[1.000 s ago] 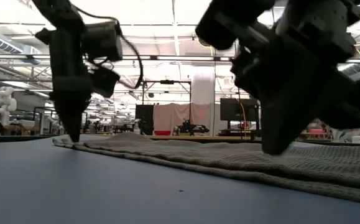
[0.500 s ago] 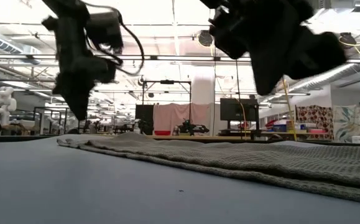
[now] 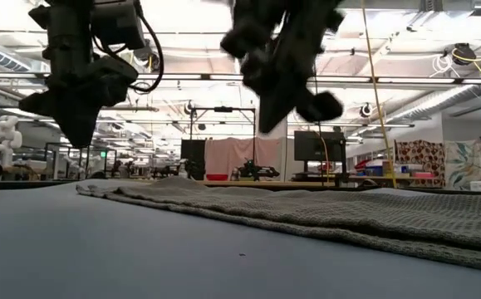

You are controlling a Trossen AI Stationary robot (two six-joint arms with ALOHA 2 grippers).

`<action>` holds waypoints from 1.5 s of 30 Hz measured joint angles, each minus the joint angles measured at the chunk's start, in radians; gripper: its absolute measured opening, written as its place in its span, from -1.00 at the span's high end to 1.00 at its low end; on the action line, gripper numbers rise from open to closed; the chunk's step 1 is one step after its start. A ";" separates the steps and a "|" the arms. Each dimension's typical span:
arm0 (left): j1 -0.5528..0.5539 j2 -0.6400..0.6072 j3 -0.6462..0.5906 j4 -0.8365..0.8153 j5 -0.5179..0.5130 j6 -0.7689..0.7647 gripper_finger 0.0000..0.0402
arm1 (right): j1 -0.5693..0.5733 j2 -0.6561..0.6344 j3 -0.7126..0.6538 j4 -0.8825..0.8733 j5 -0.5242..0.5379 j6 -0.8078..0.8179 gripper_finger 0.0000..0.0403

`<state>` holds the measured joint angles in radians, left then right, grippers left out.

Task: Roll towel
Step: Roll the gray towel

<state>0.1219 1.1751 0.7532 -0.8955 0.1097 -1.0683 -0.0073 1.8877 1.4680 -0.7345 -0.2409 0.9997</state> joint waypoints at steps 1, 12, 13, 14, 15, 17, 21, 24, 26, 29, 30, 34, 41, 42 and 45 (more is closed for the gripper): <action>-0.003 0.001 -0.006 0.012 0.005 -0.009 0.67 | -0.024 0.012 -0.001 0.006 -0.017 -0.037 1.00; 0.054 0.082 -0.115 0.285 -0.171 -0.071 0.68 | -0.163 0.100 -0.001 -0.035 0.029 -0.301 1.00; 0.066 0.094 -0.115 0.277 -0.170 -0.071 0.68 | -0.167 0.107 -0.001 -0.041 0.031 -0.304 1.00; 0.081 0.099 -0.114 0.266 -0.150 -0.071 0.68 | -0.169 0.111 -0.001 -0.042 0.031 -0.305 1.00; 0.094 0.100 -0.109 0.250 -0.121 -0.071 0.68 | -0.171 0.112 -0.002 -0.043 0.027 -0.306 1.00; 0.111 0.083 -0.088 0.233 -0.074 -0.067 0.68 | -0.176 0.104 -0.002 -0.043 0.000 -0.306 1.00; 0.120 0.008 -0.013 0.140 -0.064 -0.069 0.68 | -0.204 0.025 0.004 -0.033 -0.028 -0.311 1.00; 0.165 -0.028 0.052 -0.024 -0.092 -0.101 0.66 | -0.243 -0.027 0.023 -0.032 -0.027 -0.313 1.00; 0.219 -0.038 0.086 -0.107 -0.092 -0.088 0.62 | -0.270 -0.043 0.042 -0.034 -0.025 -0.314 1.00; 0.314 -0.040 0.098 -0.151 -0.093 -0.023 0.45 | -0.306 -0.061 0.066 -0.032 -0.024 -0.332 1.00; 0.348 -0.037 0.097 -0.145 -0.093 0.005 0.37 | -0.316 -0.062 0.073 -0.030 -0.024 -0.341 1.00; 0.457 0.012 0.092 -0.134 -0.085 0.115 0.02 | -0.336 -0.061 0.079 -0.023 -0.024 -0.370 1.00; 0.562 0.134 0.090 -0.109 -0.084 0.224 -0.15 | -0.338 -0.061 0.079 -0.054 -0.066 -0.467 1.00; 0.570 0.153 0.090 -0.101 -0.084 0.242 -0.15 | -0.338 -0.061 0.079 -0.064 -0.074 -0.478 1.00; 0.579 0.203 0.090 -0.099 -0.088 0.265 -0.15 | -0.333 -0.061 0.079 -0.097 -0.078 -0.507 1.00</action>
<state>0.7007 1.3776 0.8435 -0.9945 0.0212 -0.8033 -0.3404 1.8267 1.5467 -0.8314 -0.3187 0.4931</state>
